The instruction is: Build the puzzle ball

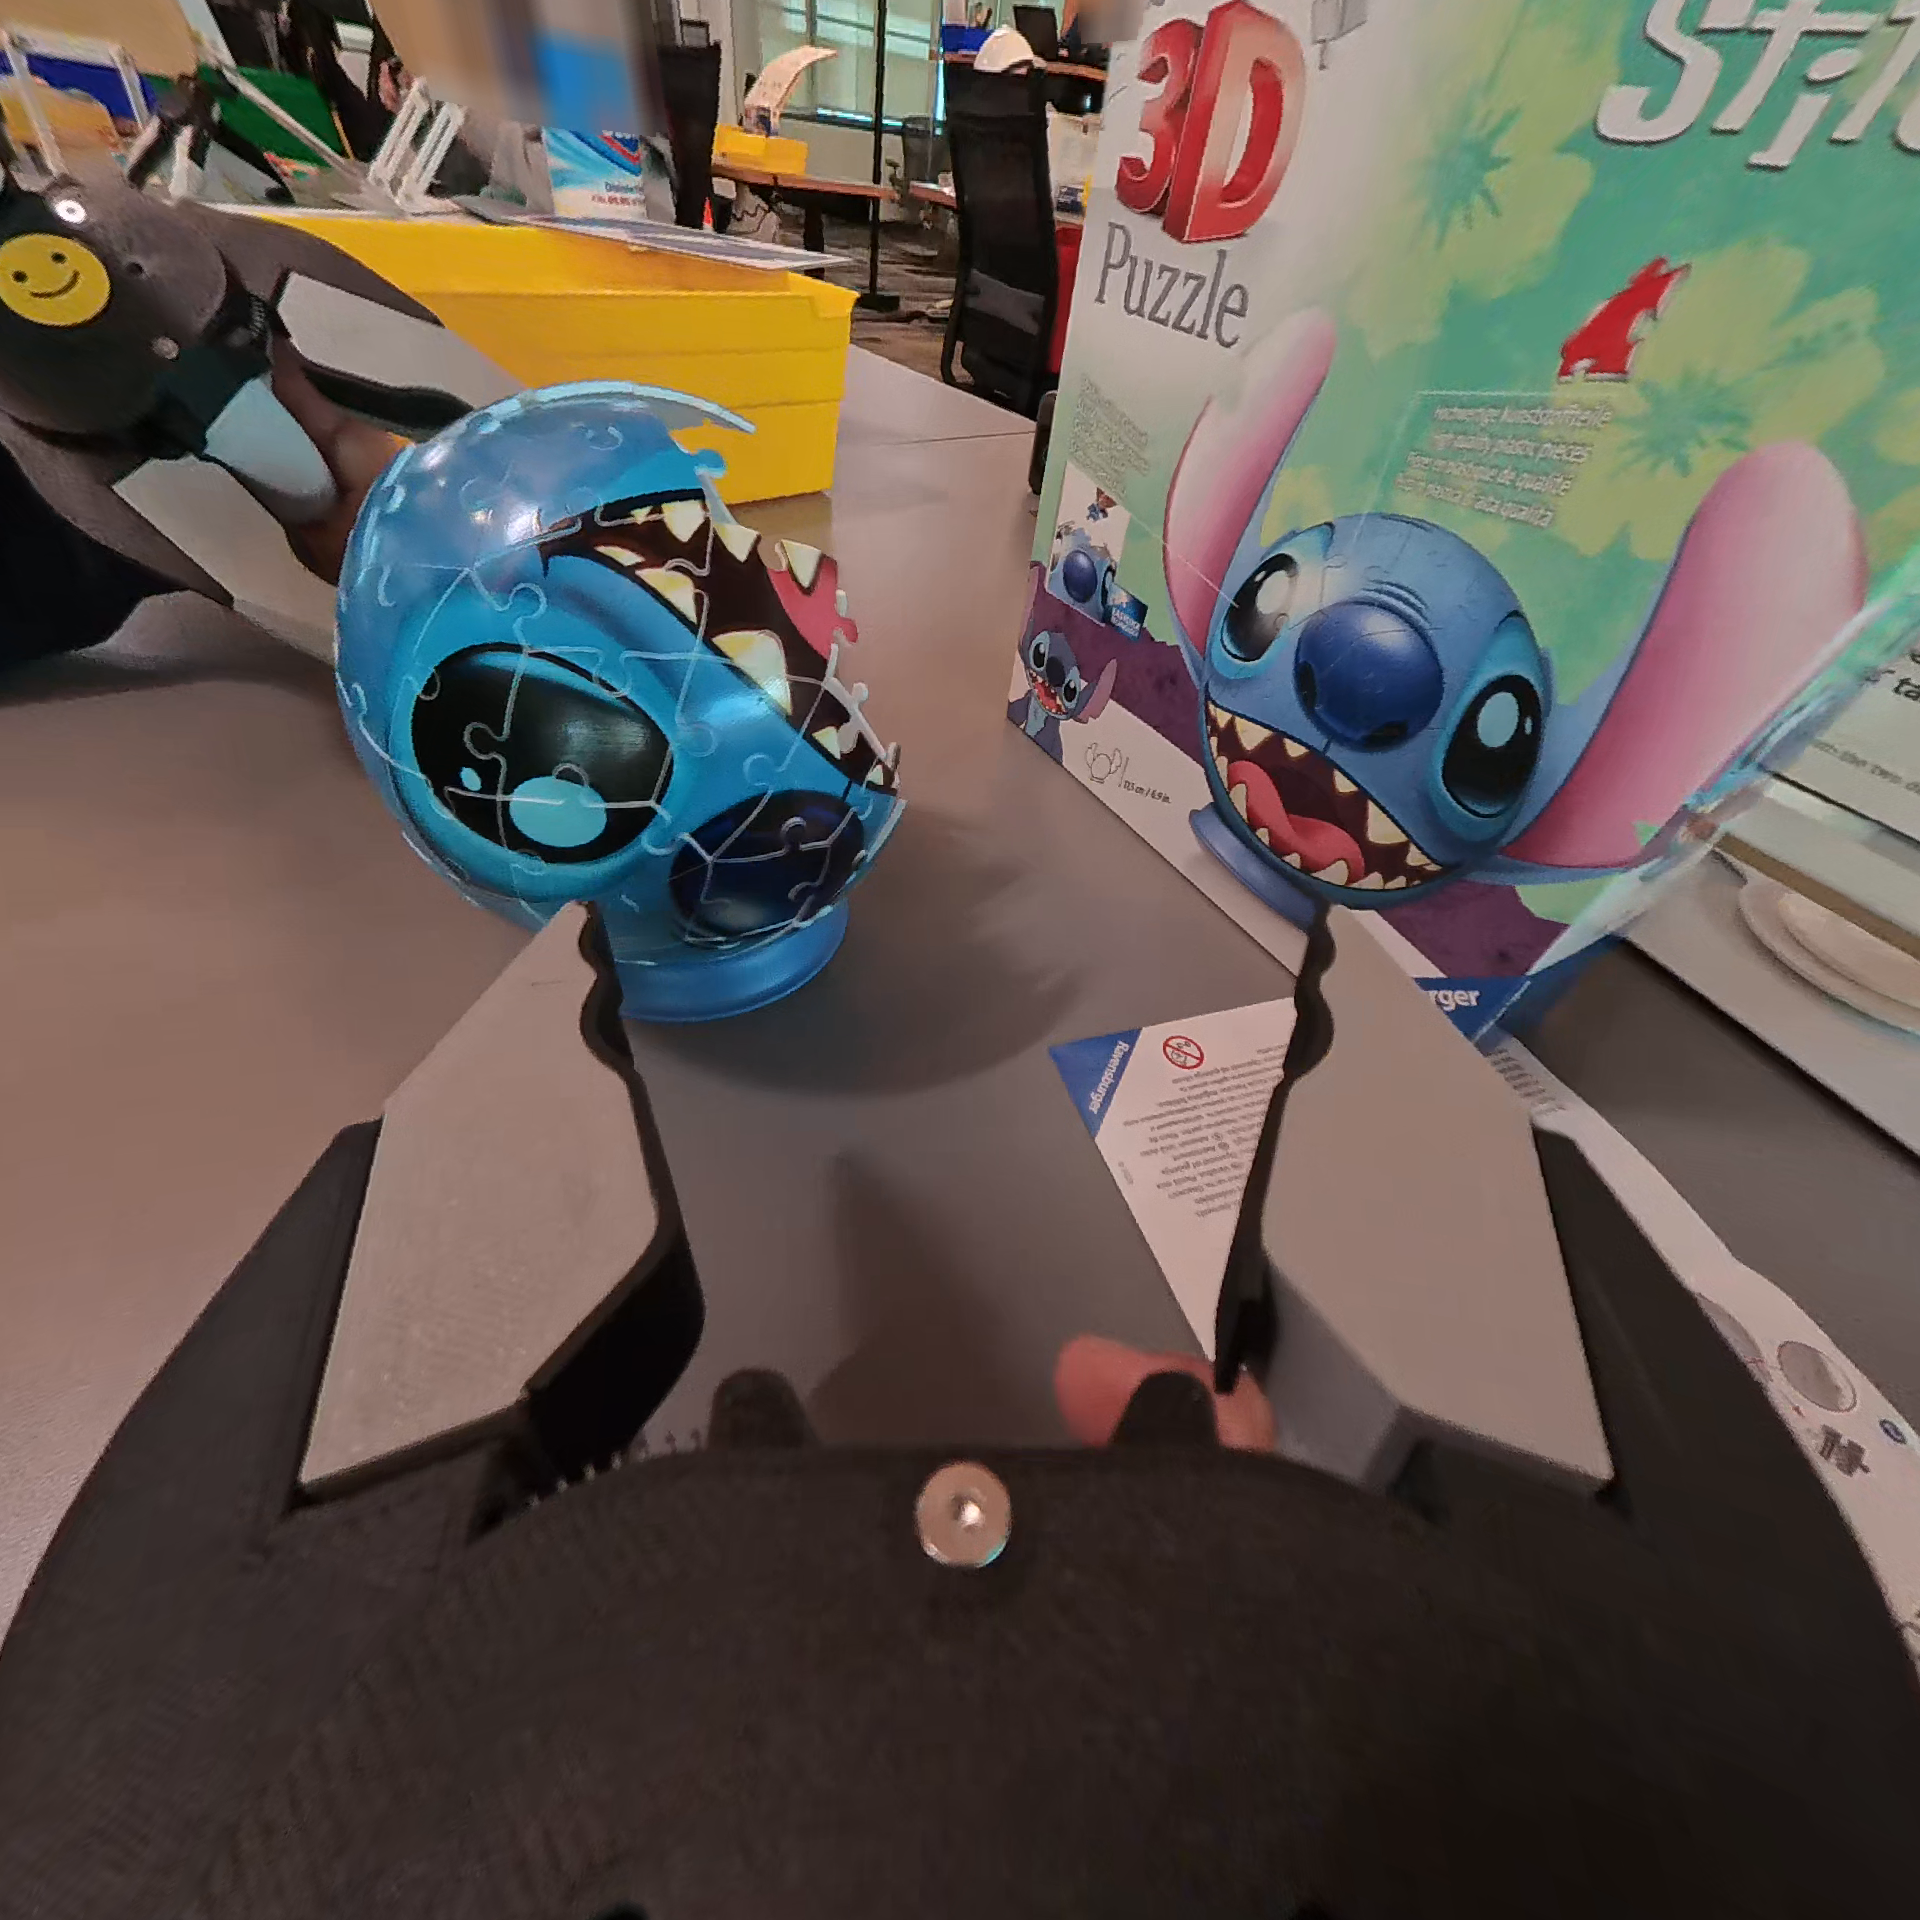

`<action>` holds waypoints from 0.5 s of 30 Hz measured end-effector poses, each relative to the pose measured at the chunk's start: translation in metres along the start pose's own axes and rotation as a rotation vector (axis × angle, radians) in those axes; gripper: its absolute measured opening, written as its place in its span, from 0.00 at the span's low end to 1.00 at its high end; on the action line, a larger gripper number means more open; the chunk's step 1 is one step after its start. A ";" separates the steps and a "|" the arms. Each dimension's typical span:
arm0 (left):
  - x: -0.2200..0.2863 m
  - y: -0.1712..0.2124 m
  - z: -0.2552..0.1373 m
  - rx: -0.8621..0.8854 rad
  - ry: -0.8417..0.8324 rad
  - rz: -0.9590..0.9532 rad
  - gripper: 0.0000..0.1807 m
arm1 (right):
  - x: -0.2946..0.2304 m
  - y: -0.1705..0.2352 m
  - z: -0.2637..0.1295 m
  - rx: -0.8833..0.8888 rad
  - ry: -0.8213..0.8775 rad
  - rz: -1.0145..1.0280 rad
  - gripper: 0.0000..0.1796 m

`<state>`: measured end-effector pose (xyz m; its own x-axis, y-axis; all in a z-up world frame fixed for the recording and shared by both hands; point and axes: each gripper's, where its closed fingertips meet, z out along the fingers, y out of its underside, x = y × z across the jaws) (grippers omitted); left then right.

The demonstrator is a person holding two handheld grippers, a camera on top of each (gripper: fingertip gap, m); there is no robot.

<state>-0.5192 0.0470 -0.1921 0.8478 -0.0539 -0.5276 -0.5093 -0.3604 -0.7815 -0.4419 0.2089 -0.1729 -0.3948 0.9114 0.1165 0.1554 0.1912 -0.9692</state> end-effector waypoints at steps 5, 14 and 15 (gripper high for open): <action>-0.022 -0.031 -0.033 0.159 0.016 -0.178 0.54 | -0.004 0.003 0.003 -0.023 -0.021 -0.024 0.70; 0.024 -0.064 -0.042 0.232 0.189 -0.124 0.54 | -0.010 -0.001 0.002 0.002 -0.087 -0.012 0.71; 0.021 -0.063 -0.034 0.218 0.147 -0.113 0.52 | -0.014 -0.001 0.003 -0.001 -0.103 -0.014 0.71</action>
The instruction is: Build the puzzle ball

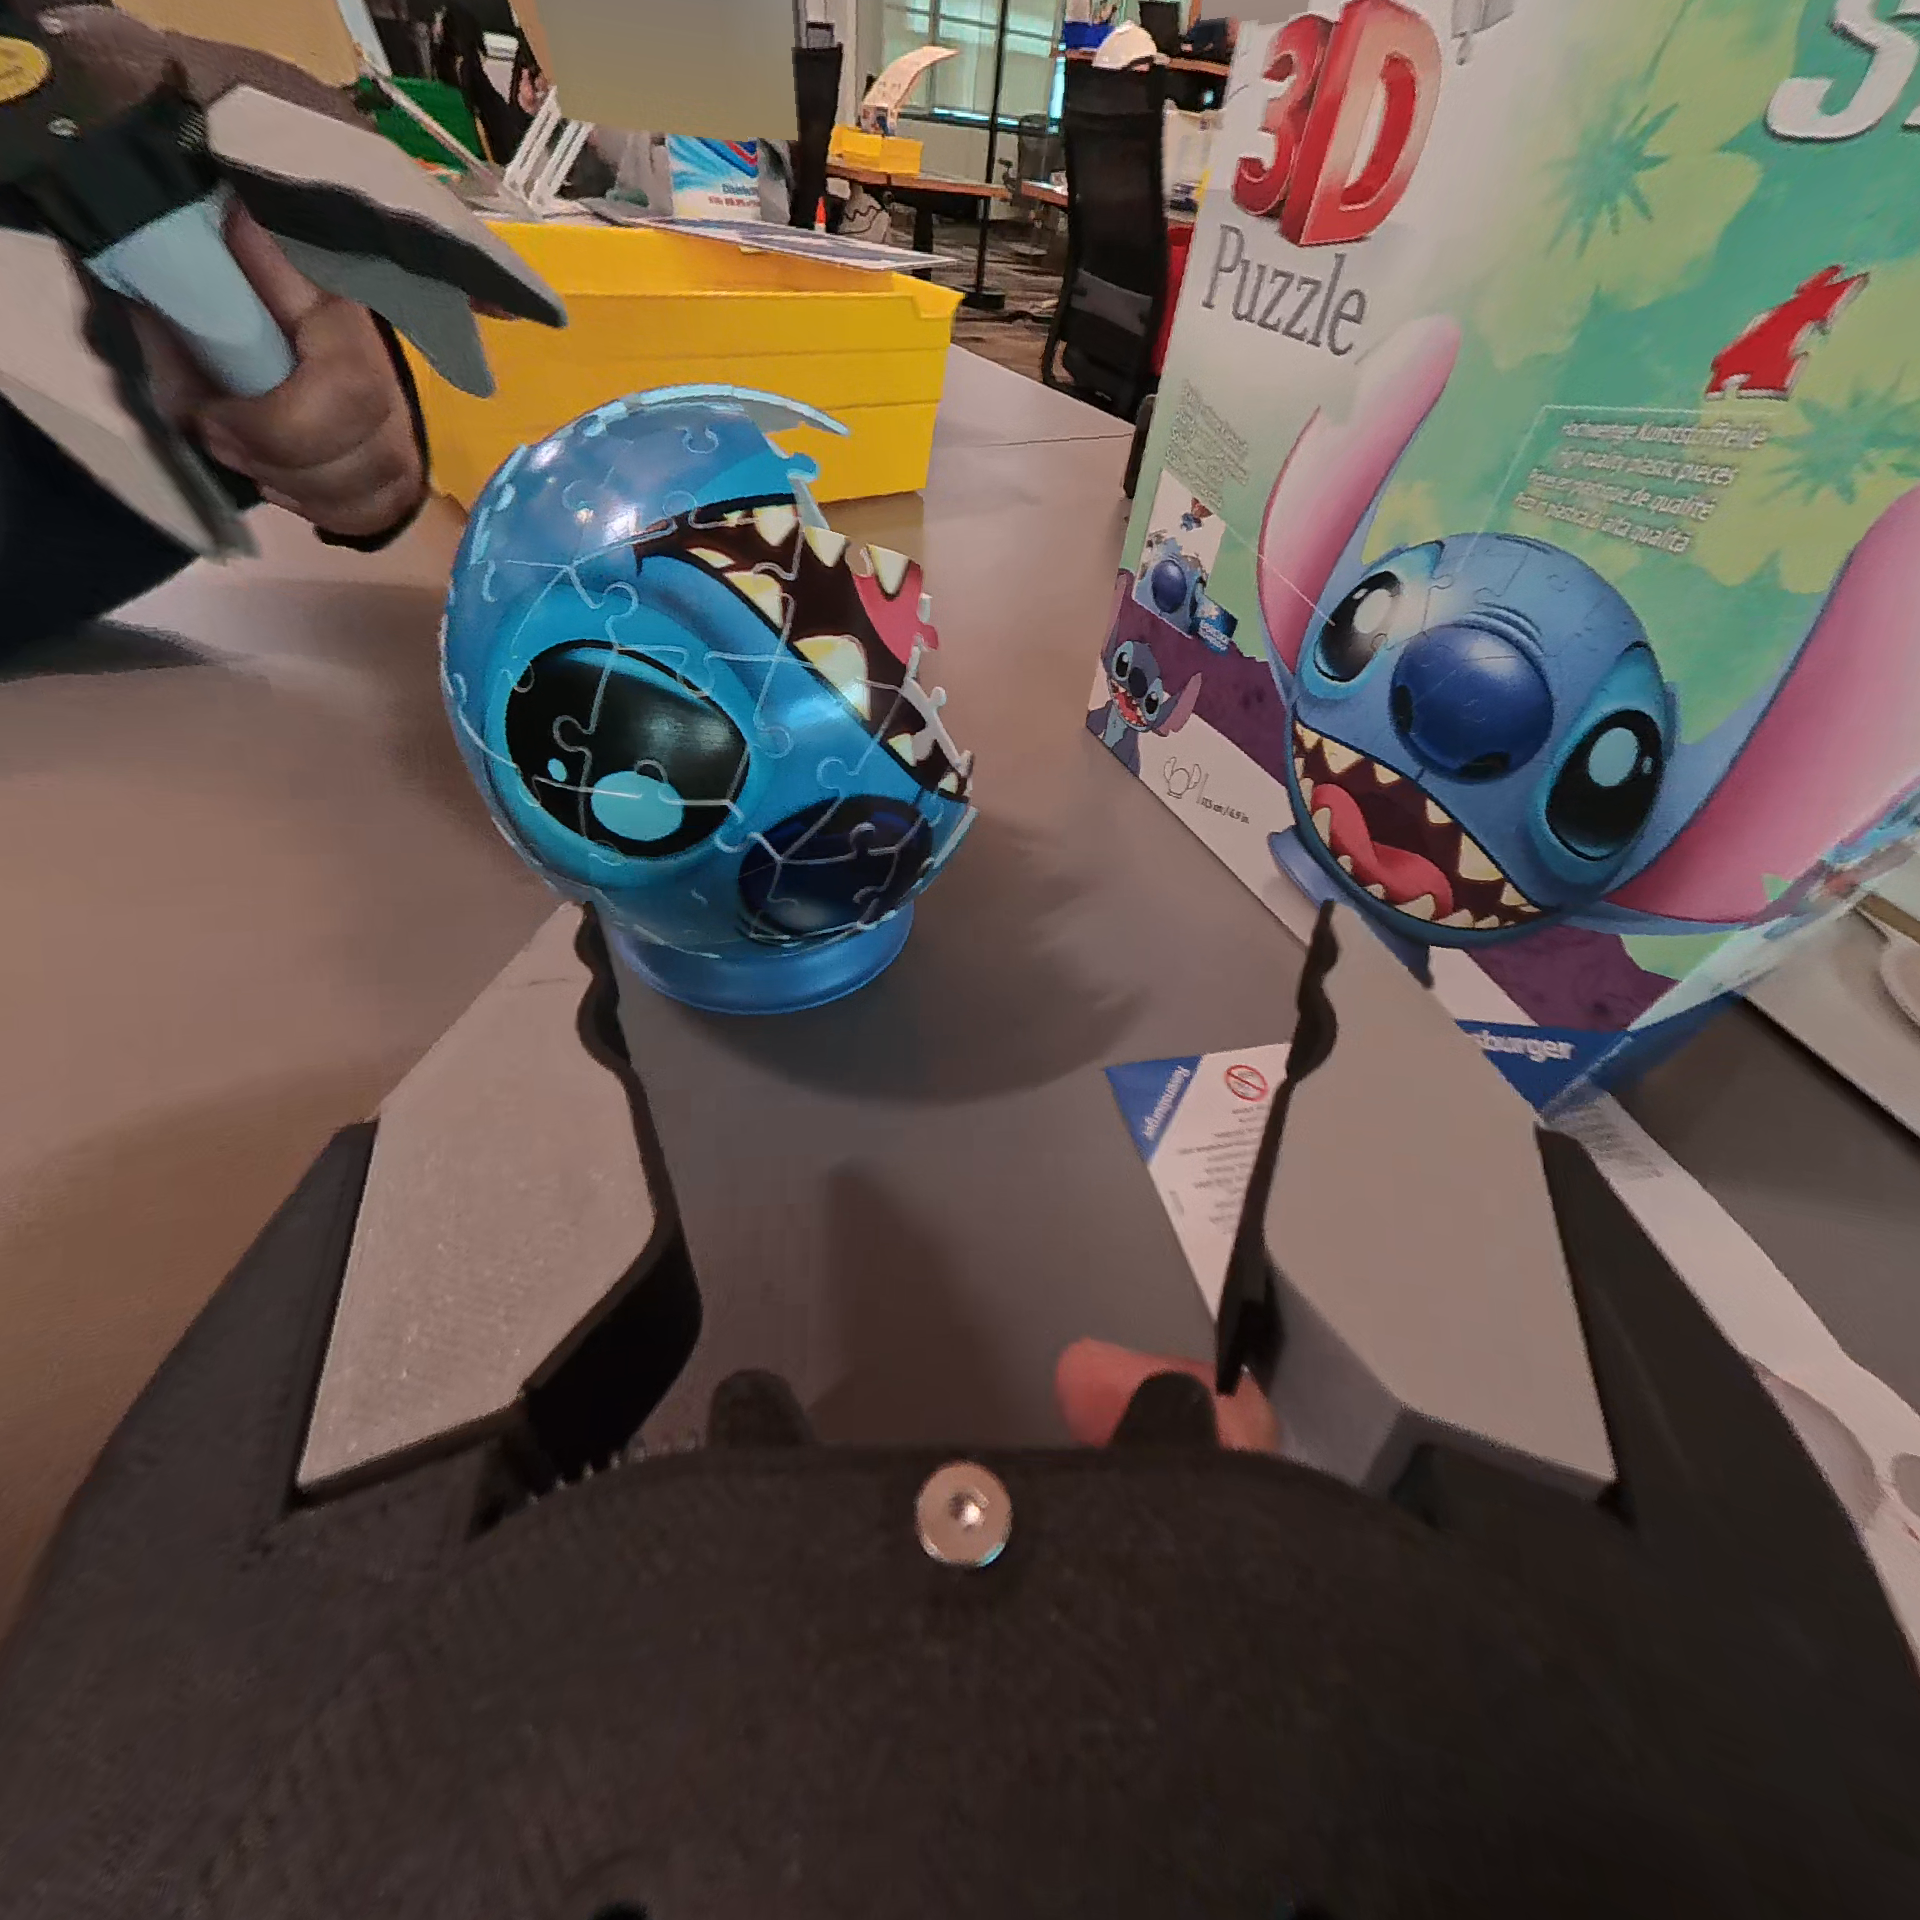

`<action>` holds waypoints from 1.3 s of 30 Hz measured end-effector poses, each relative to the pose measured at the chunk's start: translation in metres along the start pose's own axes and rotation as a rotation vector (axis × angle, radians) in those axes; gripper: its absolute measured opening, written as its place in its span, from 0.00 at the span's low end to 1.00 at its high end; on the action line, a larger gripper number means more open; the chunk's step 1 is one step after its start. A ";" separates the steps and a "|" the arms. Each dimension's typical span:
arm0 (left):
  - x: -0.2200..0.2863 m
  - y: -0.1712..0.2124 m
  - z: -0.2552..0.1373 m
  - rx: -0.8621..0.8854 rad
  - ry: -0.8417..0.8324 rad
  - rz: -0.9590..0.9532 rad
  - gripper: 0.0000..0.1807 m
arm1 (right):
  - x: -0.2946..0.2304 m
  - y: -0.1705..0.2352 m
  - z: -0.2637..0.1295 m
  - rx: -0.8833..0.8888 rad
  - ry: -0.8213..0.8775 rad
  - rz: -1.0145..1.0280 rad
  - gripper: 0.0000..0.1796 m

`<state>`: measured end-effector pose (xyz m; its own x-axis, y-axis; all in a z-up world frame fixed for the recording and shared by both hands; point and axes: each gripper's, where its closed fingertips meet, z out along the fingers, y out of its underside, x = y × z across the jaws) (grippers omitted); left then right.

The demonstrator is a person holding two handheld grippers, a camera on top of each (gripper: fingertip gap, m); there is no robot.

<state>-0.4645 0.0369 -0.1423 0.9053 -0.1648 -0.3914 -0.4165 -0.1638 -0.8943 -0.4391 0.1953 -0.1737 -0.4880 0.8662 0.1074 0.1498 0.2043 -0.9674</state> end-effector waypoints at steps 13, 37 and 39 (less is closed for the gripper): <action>-0.012 0.062 0.035 -0.295 -0.106 -0.072 0.54 | -0.024 0.001 0.011 -0.029 -0.103 0.039 0.68; -0.085 0.041 -0.208 -0.581 -0.847 -0.138 0.36 | -0.021 -0.010 -0.006 0.007 0.020 -0.023 0.66; -0.104 0.073 -0.243 -0.672 -0.824 -0.326 0.38 | -0.020 -0.006 -0.006 -0.004 0.015 -0.010 0.65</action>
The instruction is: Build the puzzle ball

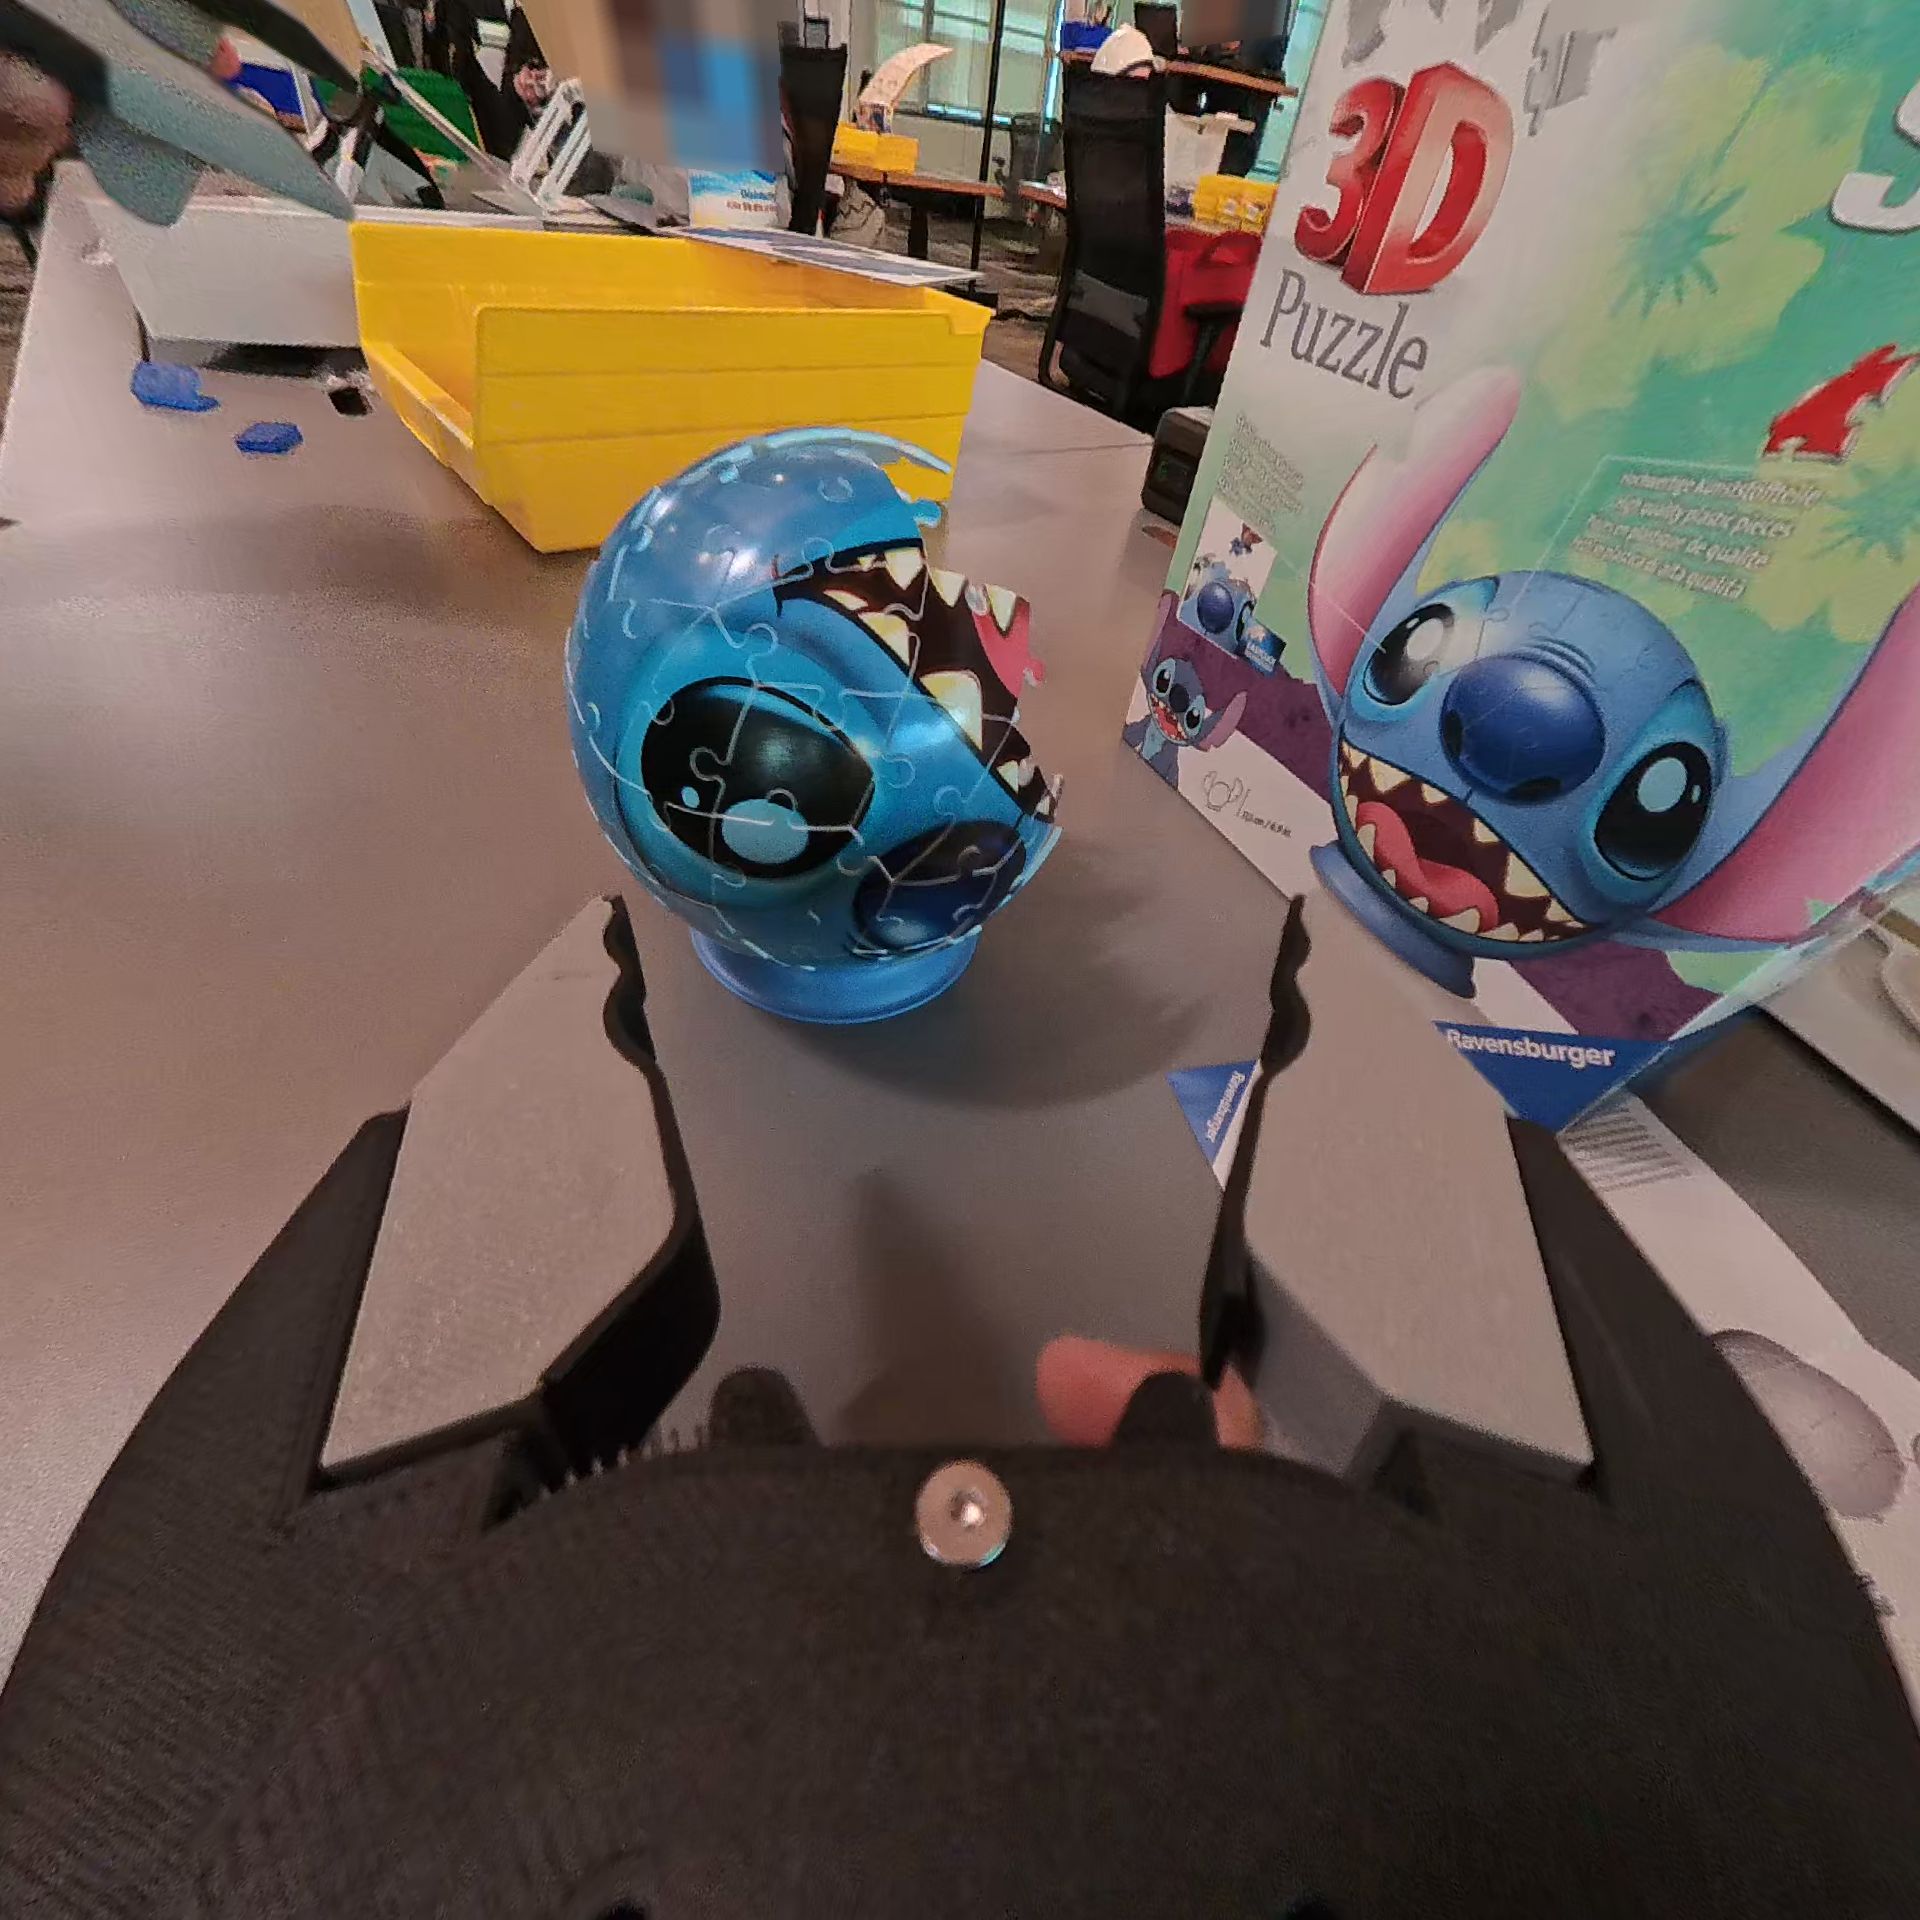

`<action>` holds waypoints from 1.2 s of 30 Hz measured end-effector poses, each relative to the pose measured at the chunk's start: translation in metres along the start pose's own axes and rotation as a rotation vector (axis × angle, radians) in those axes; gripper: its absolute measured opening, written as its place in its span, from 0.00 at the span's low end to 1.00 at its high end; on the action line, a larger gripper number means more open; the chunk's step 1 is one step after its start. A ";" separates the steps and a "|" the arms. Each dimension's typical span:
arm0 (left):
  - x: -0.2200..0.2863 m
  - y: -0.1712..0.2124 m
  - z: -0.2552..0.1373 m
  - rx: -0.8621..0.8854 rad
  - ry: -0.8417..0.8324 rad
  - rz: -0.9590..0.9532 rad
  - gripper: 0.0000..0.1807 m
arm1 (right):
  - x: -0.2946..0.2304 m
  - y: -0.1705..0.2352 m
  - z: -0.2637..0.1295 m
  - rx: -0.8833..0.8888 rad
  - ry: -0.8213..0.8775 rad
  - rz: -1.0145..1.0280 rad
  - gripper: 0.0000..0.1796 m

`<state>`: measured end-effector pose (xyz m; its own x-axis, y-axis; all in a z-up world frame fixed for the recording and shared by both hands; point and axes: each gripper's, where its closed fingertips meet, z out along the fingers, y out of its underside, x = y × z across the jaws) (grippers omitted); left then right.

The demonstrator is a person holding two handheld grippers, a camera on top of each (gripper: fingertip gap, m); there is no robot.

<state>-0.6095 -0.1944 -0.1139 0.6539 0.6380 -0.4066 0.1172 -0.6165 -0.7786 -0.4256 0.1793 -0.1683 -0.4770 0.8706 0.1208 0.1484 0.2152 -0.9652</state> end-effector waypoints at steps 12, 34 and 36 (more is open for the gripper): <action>0.107 -0.043 0.046 0.153 0.416 0.297 0.55 | -0.016 -0.002 0.003 0.013 -0.101 0.049 0.66; 0.293 -0.100 0.094 0.473 0.501 0.841 0.52 | -0.034 0.004 0.041 -0.085 0.013 0.109 0.64; 0.296 -0.100 0.096 0.481 0.490 0.841 0.55 | -0.037 0.007 0.044 -0.111 0.025 0.059 0.65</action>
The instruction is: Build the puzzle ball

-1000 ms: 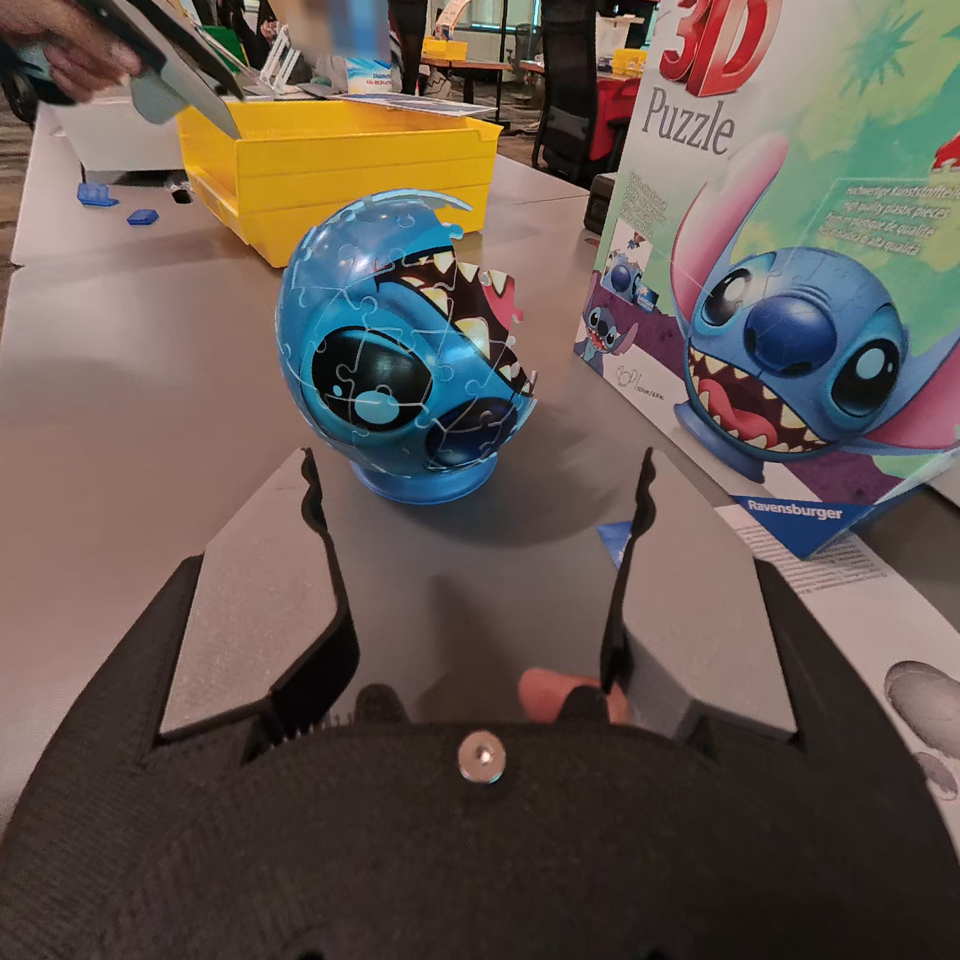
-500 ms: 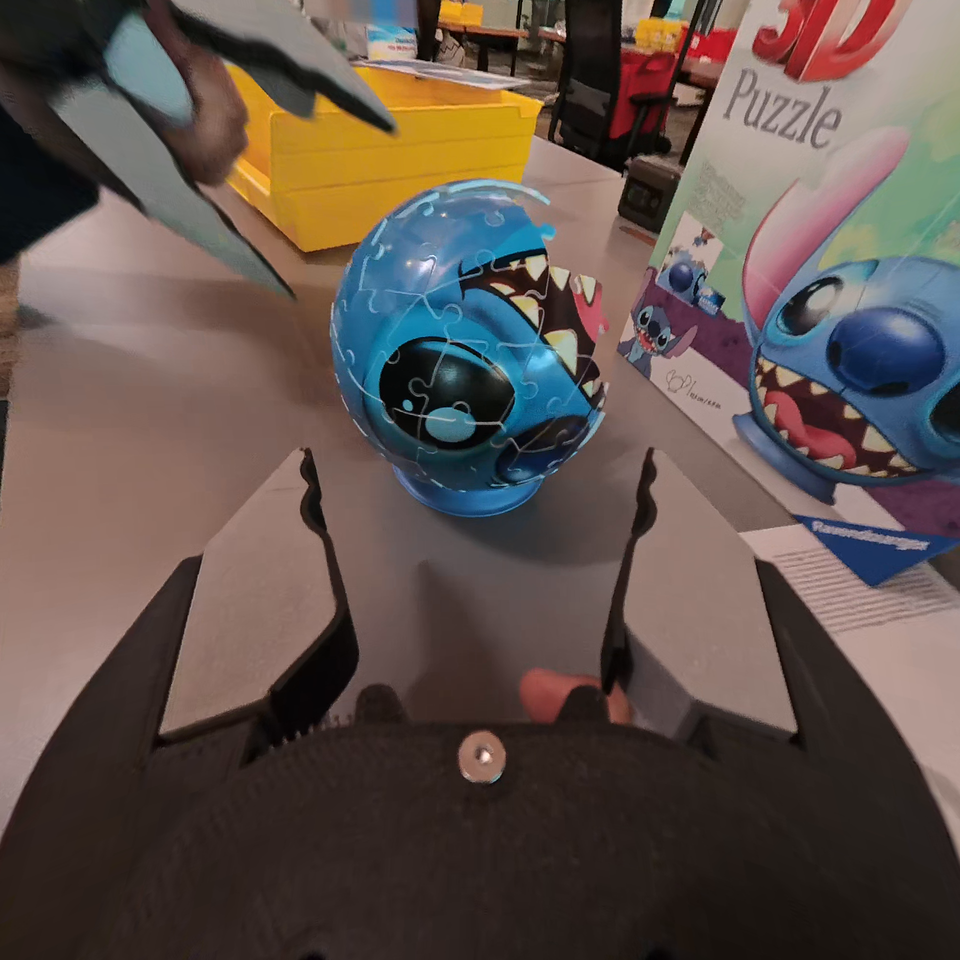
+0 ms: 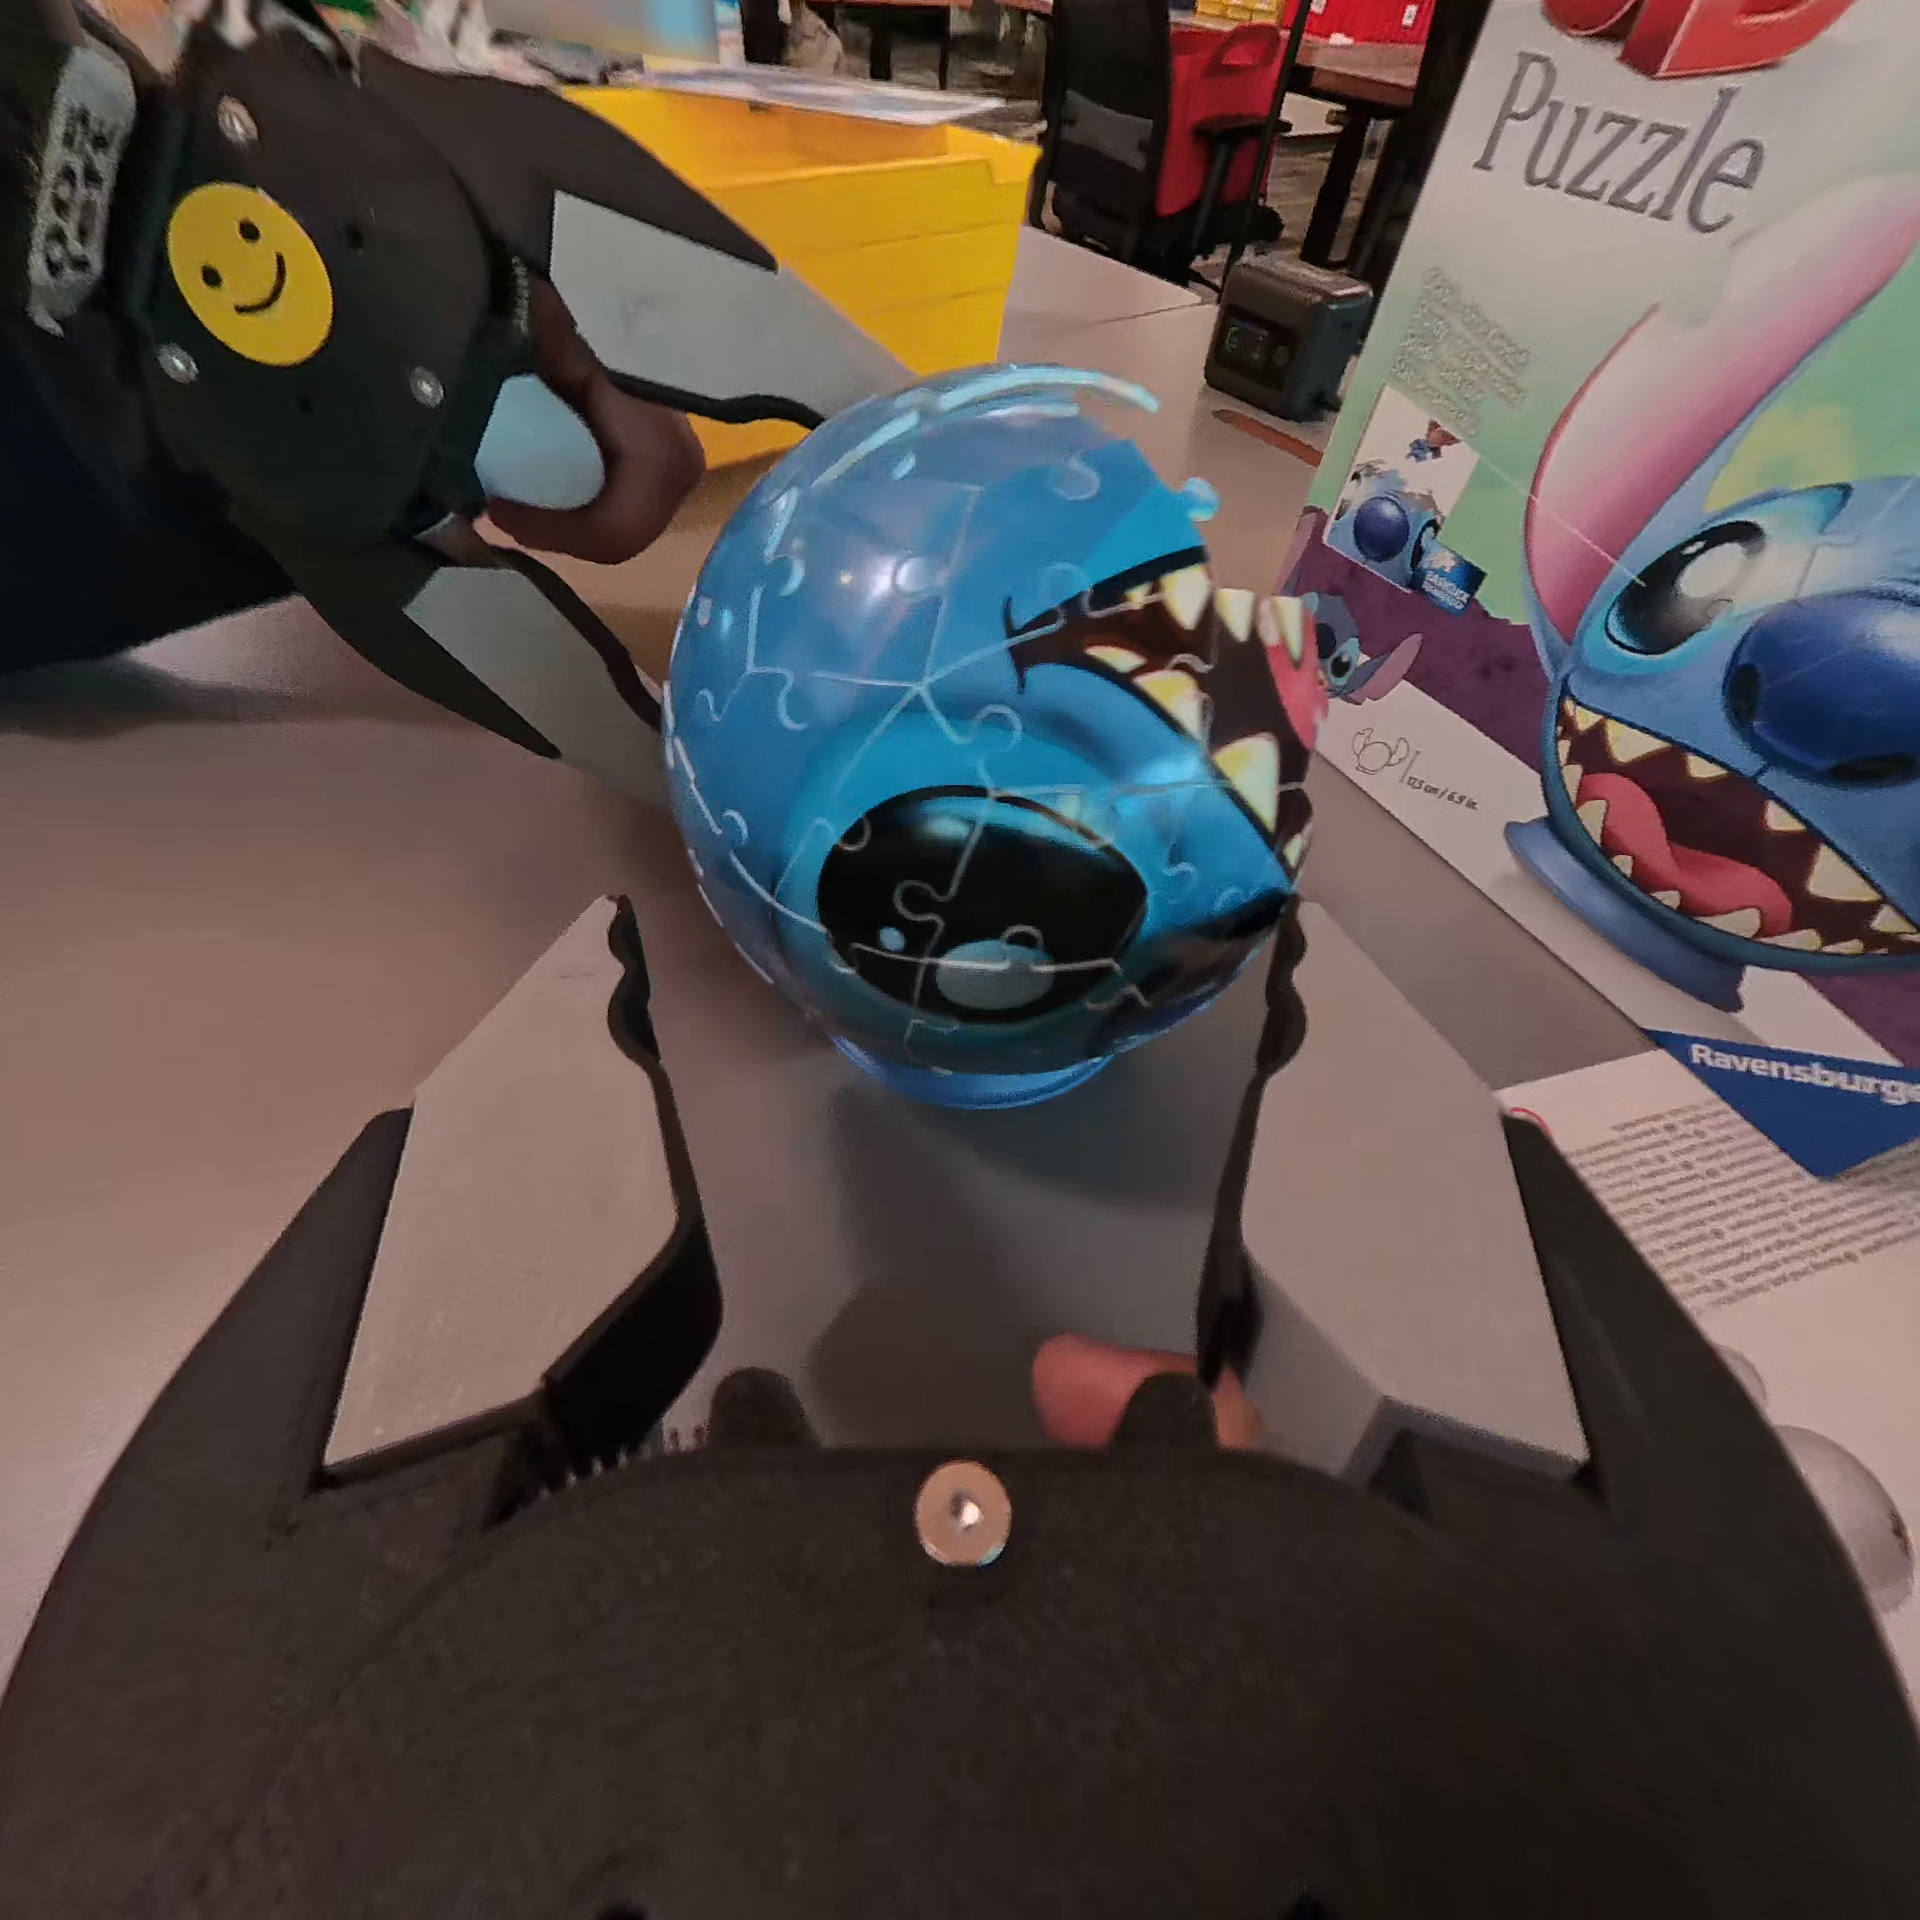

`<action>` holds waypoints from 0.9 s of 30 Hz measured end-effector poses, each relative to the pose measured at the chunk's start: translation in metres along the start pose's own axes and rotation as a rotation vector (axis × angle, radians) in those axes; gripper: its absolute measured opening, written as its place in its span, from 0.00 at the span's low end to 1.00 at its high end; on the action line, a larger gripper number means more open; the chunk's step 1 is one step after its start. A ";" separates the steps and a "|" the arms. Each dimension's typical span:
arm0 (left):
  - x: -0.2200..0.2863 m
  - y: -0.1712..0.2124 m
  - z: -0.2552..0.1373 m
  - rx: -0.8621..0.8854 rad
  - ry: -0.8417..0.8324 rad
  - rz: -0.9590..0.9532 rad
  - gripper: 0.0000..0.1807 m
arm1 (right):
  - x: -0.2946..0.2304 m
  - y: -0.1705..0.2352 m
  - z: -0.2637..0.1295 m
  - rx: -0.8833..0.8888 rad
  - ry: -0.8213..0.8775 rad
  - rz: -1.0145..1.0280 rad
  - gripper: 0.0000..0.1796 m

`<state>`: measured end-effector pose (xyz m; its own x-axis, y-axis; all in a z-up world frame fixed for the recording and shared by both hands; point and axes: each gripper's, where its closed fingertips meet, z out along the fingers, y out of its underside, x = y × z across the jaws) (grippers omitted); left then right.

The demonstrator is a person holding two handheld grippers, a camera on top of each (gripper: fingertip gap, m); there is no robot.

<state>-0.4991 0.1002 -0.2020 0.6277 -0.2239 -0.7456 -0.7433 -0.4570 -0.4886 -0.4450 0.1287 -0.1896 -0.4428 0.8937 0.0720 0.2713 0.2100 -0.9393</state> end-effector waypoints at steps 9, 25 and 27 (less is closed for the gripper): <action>-0.001 -0.010 -0.001 0.014 0.004 -0.047 0.53 | 0.012 0.002 0.011 -0.046 0.055 -0.003 0.65; -0.027 -0.034 -0.017 -0.049 0.223 -0.077 0.52 | 0.017 -0.023 0.006 0.062 -0.180 0.308 0.66; -0.032 -0.039 -0.020 -0.049 0.244 -0.083 0.52 | 0.018 -0.028 0.003 0.086 -0.204 0.337 0.66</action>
<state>-0.4855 0.1086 -0.1498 0.7276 -0.3826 -0.5694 -0.6787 -0.5219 -0.5166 -0.4634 0.1373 -0.1630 -0.5043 0.8078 -0.3053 0.3614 -0.1237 -0.9242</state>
